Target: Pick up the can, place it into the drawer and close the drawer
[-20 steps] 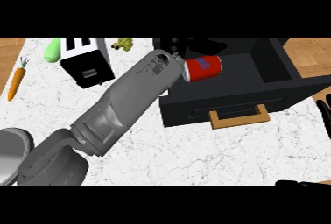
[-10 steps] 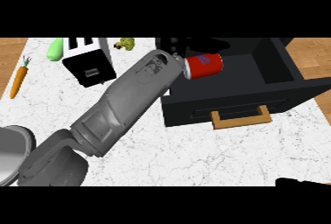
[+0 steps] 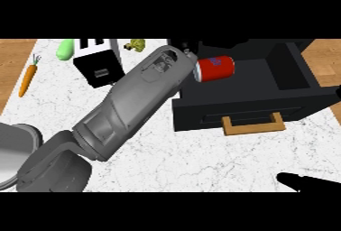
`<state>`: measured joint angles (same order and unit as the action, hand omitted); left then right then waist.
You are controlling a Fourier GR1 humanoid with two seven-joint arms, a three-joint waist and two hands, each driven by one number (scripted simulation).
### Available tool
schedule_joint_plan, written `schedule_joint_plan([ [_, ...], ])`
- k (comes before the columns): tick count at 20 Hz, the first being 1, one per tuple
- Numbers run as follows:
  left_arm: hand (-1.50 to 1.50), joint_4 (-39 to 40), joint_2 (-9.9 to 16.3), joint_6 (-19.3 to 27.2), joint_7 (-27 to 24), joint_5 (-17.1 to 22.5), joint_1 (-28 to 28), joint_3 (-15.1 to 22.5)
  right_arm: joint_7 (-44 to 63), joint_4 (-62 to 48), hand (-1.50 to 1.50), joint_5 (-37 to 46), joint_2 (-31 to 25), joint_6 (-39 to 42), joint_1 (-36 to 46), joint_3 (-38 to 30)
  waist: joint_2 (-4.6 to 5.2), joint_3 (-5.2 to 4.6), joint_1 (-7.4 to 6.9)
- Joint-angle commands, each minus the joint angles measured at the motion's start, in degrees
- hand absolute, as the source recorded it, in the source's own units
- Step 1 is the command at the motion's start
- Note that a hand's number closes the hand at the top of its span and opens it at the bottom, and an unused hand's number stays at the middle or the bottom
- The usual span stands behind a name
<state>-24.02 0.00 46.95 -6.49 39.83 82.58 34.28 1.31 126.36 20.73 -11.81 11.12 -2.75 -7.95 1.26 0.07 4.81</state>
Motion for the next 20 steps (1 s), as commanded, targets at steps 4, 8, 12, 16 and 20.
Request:
schedule_joint_plan([
  [4, -1.50, -3.49, 0.00, 3.49, 1.74, 1.04, 0.87, 2.51, -0.76, -5.08, -1.50, 20.07, -2.52, -3.26, 3.25, 9.07, -0.54, -0.03, -2.37],
  [8, -1.50, -2.57, 0.00, 1.08, 1.65, 0.24, 0.95, 0.89, -0.20, -9.93, -1.50, 27.36, -2.55, -5.41, 5.42, 12.05, -0.94, -0.06, -4.13],
  [12, -1.50, -3.98, 0.00, 2.79, 2.39, -0.37, -0.41, 0.47, -2.01, -22.06, -1.50, 35.91, -1.58, -10.68, 8.22, 15.00, -1.02, -0.04, -5.38],
  [16, -1.50, -8.05, 2.22, 3.17, 6.51, -2.54, -1.10, 1.25, -0.99, -28.21, -1.50, 41.42, 0.98, -15.47, 9.19, 16.93, -1.53, -0.05, -6.14],
  [20, -1.50, -15.15, 8.14, 1.68, 9.09, -4.17, -5.78, 1.89, -2.88, -34.92, -1.50, 40.54, 2.71, -20.85, 11.38, 13.75, -1.78, -0.06, -6.76],
])
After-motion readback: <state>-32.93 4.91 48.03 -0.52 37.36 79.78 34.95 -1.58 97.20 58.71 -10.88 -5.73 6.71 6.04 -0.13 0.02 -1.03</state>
